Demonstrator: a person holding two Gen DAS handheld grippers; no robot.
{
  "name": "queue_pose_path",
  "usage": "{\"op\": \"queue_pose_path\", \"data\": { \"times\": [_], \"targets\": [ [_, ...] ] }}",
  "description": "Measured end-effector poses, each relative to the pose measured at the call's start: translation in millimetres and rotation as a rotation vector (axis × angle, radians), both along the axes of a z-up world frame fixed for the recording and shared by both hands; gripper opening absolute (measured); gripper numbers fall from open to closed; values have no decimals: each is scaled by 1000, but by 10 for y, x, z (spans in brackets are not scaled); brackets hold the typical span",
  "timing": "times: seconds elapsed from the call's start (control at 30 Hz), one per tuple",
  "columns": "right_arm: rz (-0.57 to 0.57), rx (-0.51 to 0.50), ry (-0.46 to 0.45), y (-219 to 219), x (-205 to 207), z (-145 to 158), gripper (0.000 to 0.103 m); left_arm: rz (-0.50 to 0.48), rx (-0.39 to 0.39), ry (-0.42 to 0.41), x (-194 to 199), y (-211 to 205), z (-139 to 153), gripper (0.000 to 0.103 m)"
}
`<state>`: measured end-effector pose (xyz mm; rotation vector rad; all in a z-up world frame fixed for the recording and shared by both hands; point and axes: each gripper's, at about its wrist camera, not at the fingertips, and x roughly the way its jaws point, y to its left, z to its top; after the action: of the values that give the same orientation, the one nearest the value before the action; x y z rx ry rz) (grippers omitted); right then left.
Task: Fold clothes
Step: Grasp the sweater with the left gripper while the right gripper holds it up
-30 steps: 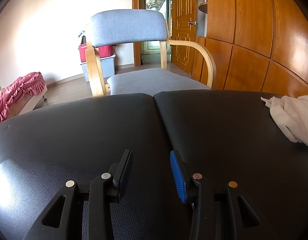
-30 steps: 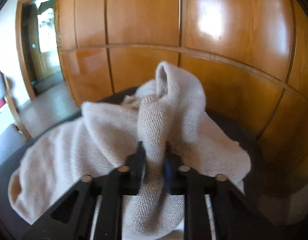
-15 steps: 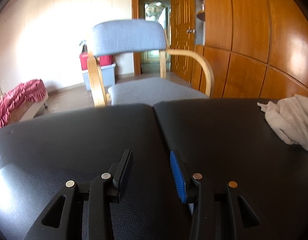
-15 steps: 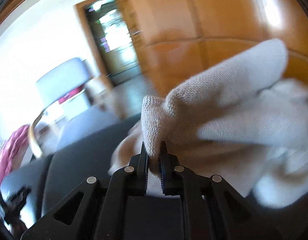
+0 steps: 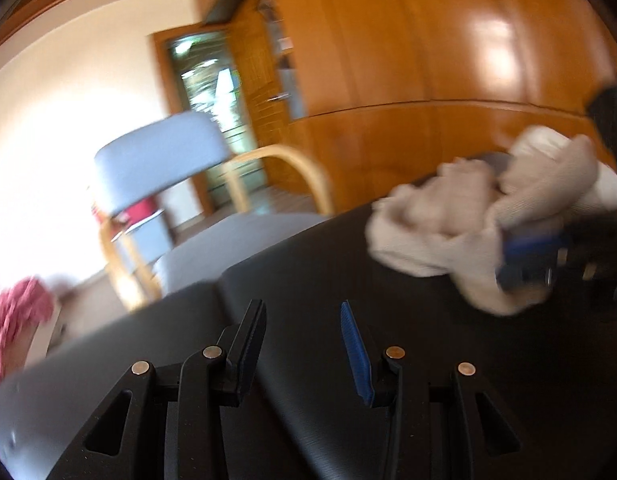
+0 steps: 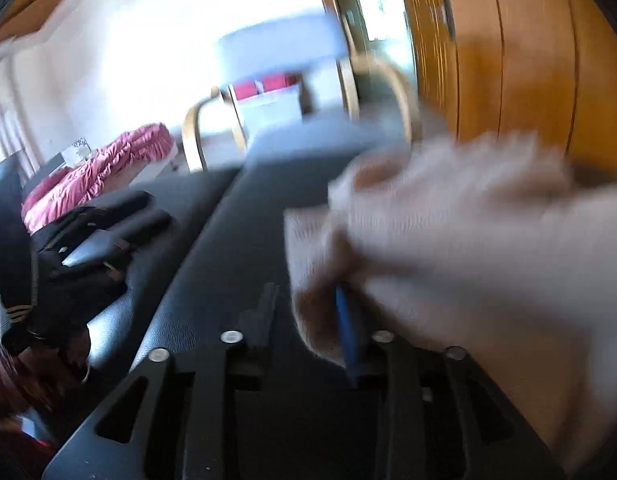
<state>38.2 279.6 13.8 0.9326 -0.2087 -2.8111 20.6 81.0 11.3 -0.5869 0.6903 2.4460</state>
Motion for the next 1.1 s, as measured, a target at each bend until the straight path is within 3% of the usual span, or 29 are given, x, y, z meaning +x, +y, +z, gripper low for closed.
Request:
{"op": "queue_pose_path", "data": {
  "times": [0.07, 0.1, 0.13, 0.2, 0.33, 0.43, 0.5, 0.57, 0.63, 0.73, 0.8, 0.83, 0.9, 1.1],
  "targets": [
    [-84, 5, 99, 104, 250, 178, 47, -42, -3, -9, -10, 200, 30, 39],
    [-160, -24, 148, 275, 360, 252, 61, -62, -2, -14, -15, 297, 45, 39],
    [-264, -59, 200, 467, 479, 298, 82, -81, 0, -18, -20, 394, 59, 39],
    [-481, -110, 257, 868, 652, 329, 95, -120, -1, -54, -107, 615, 120, 39],
    [-778, -245, 220, 1584, 720, 61, 95, -184, -16, -86, -246, 1011, 162, 39],
    [-897, -400, 141, 1908, 682, -358, 95, -247, -75, -54, -250, 1300, 112, 39],
    [-916, -512, 78, 2055, 667, -601, 94, -283, -143, -9, -245, 1494, 34, 39],
    [-913, -472, 161, 1979, 746, -498, 94, -303, -207, 34, -279, 1698, -56, 39],
    [-889, -456, 172, 1939, 745, -469, 94, -316, -250, 51, -324, 1885, -133, 39],
    [-888, -499, 165, 1973, 754, -542, 94, -315, -308, -16, -564, 2142, -279, 38],
    [-895, -537, 185, 2010, 776, -557, 94, -311, -274, -117, -773, 2211, -280, 24],
    [-897, -546, 201, 1999, 773, -539, 94, -300, -234, -160, -884, 2215, -236, 22],
    [-901, -549, 223, 1991, 797, -519, 94, -276, -153, -240, -1119, 2212, -123, 9],
    [-962, -589, 326, 2058, 937, -509, 94, -224, 144, -317, -1644, 1847, 564, 6]
  ]
}}
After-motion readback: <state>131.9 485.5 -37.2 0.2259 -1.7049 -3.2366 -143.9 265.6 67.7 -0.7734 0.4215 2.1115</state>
